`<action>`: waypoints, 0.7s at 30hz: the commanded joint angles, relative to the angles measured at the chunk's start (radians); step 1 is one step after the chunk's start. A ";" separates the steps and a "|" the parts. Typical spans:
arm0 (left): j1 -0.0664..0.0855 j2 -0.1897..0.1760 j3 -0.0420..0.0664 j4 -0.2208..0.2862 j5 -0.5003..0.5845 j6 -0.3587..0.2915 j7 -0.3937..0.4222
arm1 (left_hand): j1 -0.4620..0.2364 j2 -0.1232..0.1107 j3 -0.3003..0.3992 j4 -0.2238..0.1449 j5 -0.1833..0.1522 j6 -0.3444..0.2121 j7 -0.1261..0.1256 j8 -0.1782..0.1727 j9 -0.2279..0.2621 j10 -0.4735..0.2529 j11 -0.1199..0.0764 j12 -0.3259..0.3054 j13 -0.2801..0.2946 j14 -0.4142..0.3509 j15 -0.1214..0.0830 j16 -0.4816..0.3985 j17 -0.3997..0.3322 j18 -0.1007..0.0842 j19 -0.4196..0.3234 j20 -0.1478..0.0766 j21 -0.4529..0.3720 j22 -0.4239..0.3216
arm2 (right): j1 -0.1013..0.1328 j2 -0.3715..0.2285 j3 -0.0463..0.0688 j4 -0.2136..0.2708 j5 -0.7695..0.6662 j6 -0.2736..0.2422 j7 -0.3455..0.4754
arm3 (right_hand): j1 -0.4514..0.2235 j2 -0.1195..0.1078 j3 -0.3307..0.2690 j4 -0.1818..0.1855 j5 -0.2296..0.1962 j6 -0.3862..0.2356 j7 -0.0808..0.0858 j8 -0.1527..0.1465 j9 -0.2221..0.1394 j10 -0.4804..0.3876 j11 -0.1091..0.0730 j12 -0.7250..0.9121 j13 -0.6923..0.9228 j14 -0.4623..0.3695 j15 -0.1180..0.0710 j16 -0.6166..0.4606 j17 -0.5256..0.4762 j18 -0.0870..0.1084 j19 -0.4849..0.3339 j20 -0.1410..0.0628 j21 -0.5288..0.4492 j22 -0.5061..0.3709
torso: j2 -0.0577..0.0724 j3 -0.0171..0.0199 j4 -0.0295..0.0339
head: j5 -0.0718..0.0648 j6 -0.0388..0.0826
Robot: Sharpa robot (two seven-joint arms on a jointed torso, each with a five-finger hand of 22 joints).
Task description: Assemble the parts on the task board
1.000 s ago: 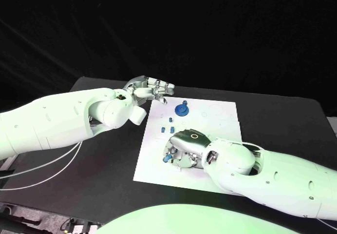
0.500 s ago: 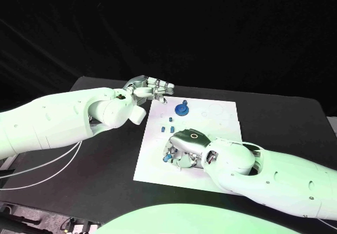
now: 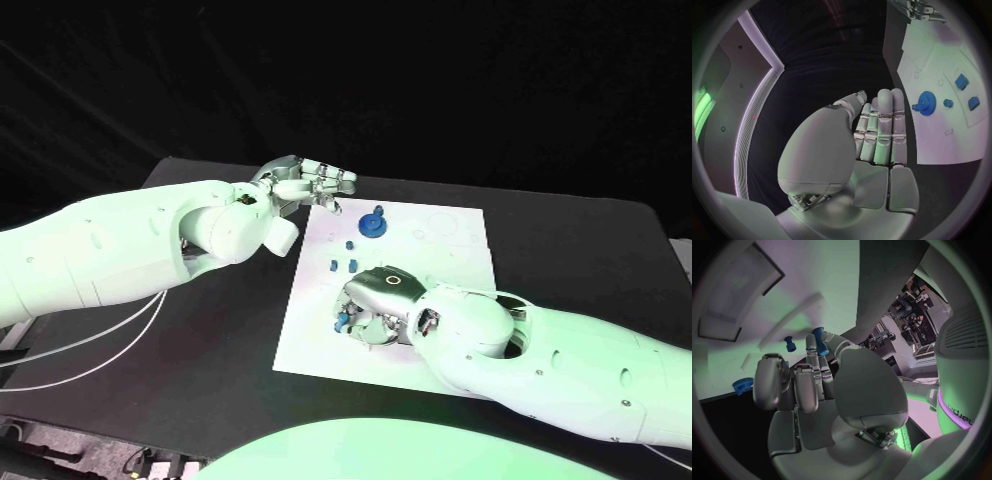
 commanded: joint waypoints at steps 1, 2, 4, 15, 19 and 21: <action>0.001 0.000 0.000 0.003 -0.003 0.015 0.002 | -0.001 0.008 -0.006 -0.003 0.000 -0.006 0.000 -0.002 0.001 -0.004 0.000 0.005 0.001 -0.002 0.003 -0.005 -0.001 0.014 0.001 0.007 -0.003 -0.001 | -0.001 0.001 0.000 0.000 -0.018 0.015 -0.015 | -0.001 -0.008 -0.004 0.003 -0.004 -0.009 0.001 -0.005 -0.001 0.003 0.000 -0.005 0.001 0.062 0.005 0.000 0.037 -0.005 0.000 0.009 -0.003 0.154 | 0.000 0.0007 -0.0002 | 0.000 -0.001; 0.001 -0.001 0.000 0.002 -0.003 0.015 0.002 | -0.001 0.008 -0.006 -0.003 0.000 -0.006 0.000 -0.002 0.001 -0.004 0.000 0.005 0.001 -0.002 0.003 -0.005 -0.001 0.014 0.001 0.007 -0.003 -0.001 | -0.001 0.000 0.000 0.000 -0.018 0.014 -0.014 | -0.001 -0.008 -0.004 0.003 -0.004 -0.009 0.001 -0.005 -0.001 0.003 0.000 -0.005 0.001 0.062 0.005 0.000 0.037 -0.005 0.000 0.009 -0.003 0.154 | 0.000 0.0007 -0.0002 | 0.000 -0.001; 0.001 -0.001 0.000 0.002 -0.003 0.015 0.002 | -0.001 0.008 -0.006 -0.003 0.000 -0.006 0.000 -0.002 0.001 -0.004 0.000 0.005 0.001 -0.002 0.003 -0.005 -0.001 0.014 0.001 0.007 -0.003 -0.001 | -0.001 -0.001 -0.001 0.001 -0.019 0.011 -0.013 | -0.002 -0.009 -0.004 0.003 -0.004 -0.011 0.000 -0.005 -0.002 0.005 0.000 -0.004 0.002 0.062 0.004 0.000 0.037 -0.004 0.000 0.009 -0.004 0.153 | 0.000 0.0007 -0.0007 | 0.000 -0.001; 0.001 -0.003 0.000 0.002 -0.005 0.015 0.000 | -0.001 0.008 -0.006 -0.003 0.000 -0.006 0.000 -0.002 0.001 -0.004 0.000 0.005 0.001 -0.002 0.003 -0.005 -0.001 0.014 0.001 0.007 -0.003 -0.001 | -0.004 -0.007 -0.001 0.019 -0.018 -0.021 0.001 | -0.002 -0.010 -0.004 0.003 -0.005 -0.015 -0.004 -0.004 -0.002 0.011 -0.003 -0.002 0.003 0.062 0.002 0.000 0.038 -0.005 0.002 0.009 0.001 0.156 | 0.000 0.0013 -0.0009 | 0.000 -0.001; 0.001 -0.003 0.000 0.002 -0.005 0.014 0.000 | -0.001 0.008 -0.006 -0.003 0.000 -0.006 0.000 -0.002 0.001 -0.004 0.000 0.005 0.001 -0.002 0.003 -0.005 -0.001 0.014 0.001 0.007 -0.003 -0.001 | -0.005 -0.008 -0.001 0.026 -0.018 -0.030 0.003 | -0.003 -0.014 -0.005 0.002 -0.006 -0.018 -0.005 -0.004 -0.003 0.013 -0.005 -0.001 0.004 0.062 0.001 0.001 0.039 -0.005 0.003 0.008 0.002 0.156 | 0.000 0.0012 -0.0007 | -0.001 0.000; 0.001 -0.003 0.000 0.001 -0.005 0.014 0.000 | 0.000 0.009 -0.006 -0.004 0.000 -0.006 0.000 -0.002 0.001 -0.005 0.000 0.006 0.001 -0.002 0.003 -0.006 -0.001 0.014 0.002 0.007 -0.004 -0.002 | -0.005 -0.008 -0.001 0.028 -0.018 -0.032 0.003 | -0.003 -0.015 -0.006 0.002 -0.007 -0.020 -0.006 -0.004 -0.003 0.014 -0.005 -0.001 0.004 0.062 0.001 0.000 0.038 -0.005 0.002 0.008 0.000 0.156 | 0.000 0.0009 -0.0003 | -0.002 0.000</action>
